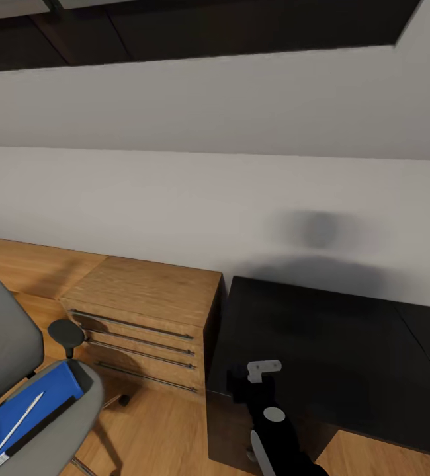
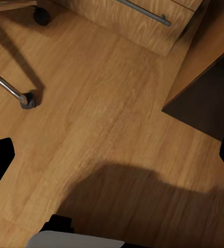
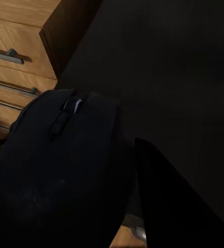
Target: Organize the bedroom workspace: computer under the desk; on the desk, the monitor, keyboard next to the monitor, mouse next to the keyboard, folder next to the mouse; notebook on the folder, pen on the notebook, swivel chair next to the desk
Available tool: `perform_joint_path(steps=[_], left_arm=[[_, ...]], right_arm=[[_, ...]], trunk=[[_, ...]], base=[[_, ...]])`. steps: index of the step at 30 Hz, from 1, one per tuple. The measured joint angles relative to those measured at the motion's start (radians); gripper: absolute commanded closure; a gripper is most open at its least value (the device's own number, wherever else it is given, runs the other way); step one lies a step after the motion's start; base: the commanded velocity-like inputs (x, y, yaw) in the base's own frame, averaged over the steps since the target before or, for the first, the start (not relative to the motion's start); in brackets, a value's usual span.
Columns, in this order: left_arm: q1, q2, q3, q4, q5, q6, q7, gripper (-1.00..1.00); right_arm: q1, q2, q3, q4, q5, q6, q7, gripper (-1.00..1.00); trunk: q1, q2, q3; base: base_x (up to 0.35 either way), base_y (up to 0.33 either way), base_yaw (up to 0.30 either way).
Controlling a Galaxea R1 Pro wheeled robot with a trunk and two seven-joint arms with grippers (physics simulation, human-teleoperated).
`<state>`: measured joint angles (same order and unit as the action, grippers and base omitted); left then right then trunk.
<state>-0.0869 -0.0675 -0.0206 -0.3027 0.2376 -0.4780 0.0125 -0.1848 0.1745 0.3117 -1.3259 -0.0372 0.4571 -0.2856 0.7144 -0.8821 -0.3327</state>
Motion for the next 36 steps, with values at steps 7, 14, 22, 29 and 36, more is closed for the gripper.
perform_joint_path(steps=[7, 14, 22, 29, 36], left_arm=[[0.0, 0.001, 0.002, 0.0, 0.001, 0.0, 0.001, -1.0], [0.0, 0.003, 0.003, 0.0, 0.002, 0.0, 0.0, -1.0], [0.0, 0.003, 0.002, 0.0, 0.002, 0.0, 0.0, -1.0], [0.0, 0.002, 0.001, 0.0, 0.002, 0.0, 0.0, -1.0], [0.0, 0.002, 0.001, 0.0, 0.001, 0.0, -0.001, -1.0]], right_arm=[[0.0, 0.0, 0.0, 0.001, 0.0, -0.002, 0.0, 1.0], [0.0, 0.0, 0.0, -0.001, 0.0, -0.002, -0.001, 1.0], [0.0, 0.0, 0.0, 0.0, -0.001, -0.003, 0.001, 1.0], [0.0, 0.0, 0.0, 0.0, -0.001, -0.004, 0.004, 1.0], [0.0, 0.0, 0.0, 0.0, -0.001, -0.006, 0.005, 1.0]], trunk=[[0.0, 0.0, 0.0], [0.0, 0.0, 0.0], [0.0, 0.0, 0.0], [0.0, 0.0, 0.0], [0.0, 0.0, 0.0]], base=[[0.0, 0.0, 0.0], [0.02, 0.0, 0.0], [0.207, 0.0, 0.0], [0.049, 0.0, 0.0], [0.157, 0.0, 0.0]])
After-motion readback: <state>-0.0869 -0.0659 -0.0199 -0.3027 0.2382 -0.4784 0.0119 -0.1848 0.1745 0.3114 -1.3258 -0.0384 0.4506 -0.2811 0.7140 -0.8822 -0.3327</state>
